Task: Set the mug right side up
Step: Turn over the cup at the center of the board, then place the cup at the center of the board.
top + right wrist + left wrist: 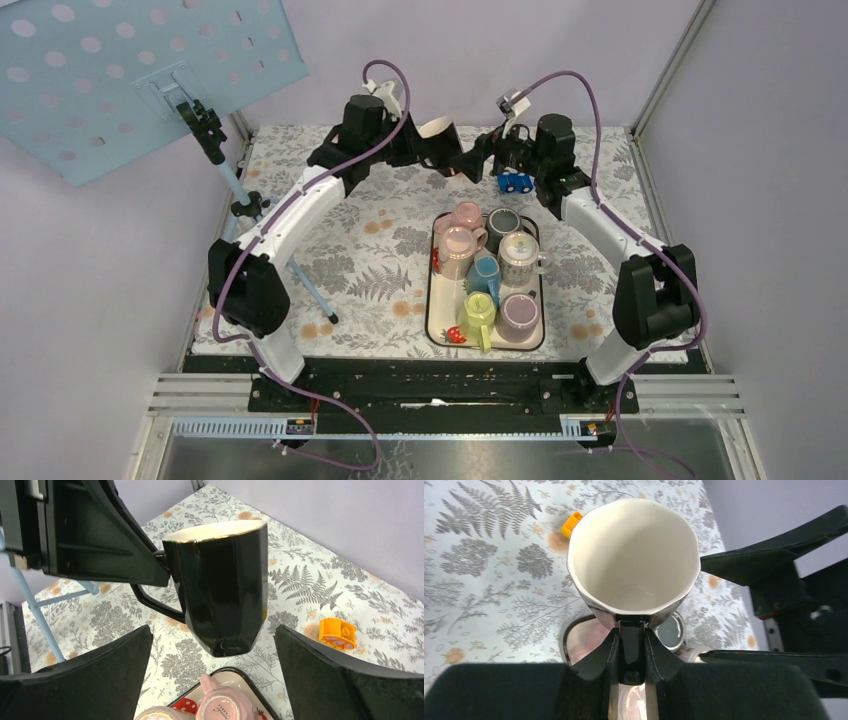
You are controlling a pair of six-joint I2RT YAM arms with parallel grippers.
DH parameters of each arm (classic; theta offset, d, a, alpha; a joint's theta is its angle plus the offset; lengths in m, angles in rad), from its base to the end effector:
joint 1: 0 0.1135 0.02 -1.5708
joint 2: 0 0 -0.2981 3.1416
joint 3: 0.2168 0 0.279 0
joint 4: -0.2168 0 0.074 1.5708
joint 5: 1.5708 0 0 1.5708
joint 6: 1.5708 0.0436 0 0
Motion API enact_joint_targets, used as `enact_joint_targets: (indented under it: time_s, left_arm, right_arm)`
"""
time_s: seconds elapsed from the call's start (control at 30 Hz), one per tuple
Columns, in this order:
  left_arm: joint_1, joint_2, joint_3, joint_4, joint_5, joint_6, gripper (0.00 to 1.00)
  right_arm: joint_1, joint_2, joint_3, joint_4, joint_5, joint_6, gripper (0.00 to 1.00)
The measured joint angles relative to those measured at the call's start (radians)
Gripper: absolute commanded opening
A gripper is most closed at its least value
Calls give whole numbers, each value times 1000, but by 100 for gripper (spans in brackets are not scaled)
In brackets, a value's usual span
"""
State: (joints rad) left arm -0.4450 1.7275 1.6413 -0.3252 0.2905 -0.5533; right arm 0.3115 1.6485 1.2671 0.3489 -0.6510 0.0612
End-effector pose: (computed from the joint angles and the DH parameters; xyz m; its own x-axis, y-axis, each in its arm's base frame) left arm 0.4001 -0.2047 0.3980 -0.6483 -0.2486 -0.7196 0.3628 0.7301 -0.5791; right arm 0.3983 0.1560 0.3615 -0.0810 0.0250 -0.9964 -0.8169 0.5711 0.0808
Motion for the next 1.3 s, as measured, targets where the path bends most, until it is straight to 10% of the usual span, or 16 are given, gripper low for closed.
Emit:
enact_joint_targets:
  time_s: [0.6, 1.3]
  left_arm:
    - [-76, 113, -32, 113, -446, 301, 0]
    - [-43, 408, -47, 465, -518, 452, 0]
  right_arm:
    - [3, -55, 206, -482, 447, 237, 100]
    - [3, -288, 21, -673, 617, 310, 100]
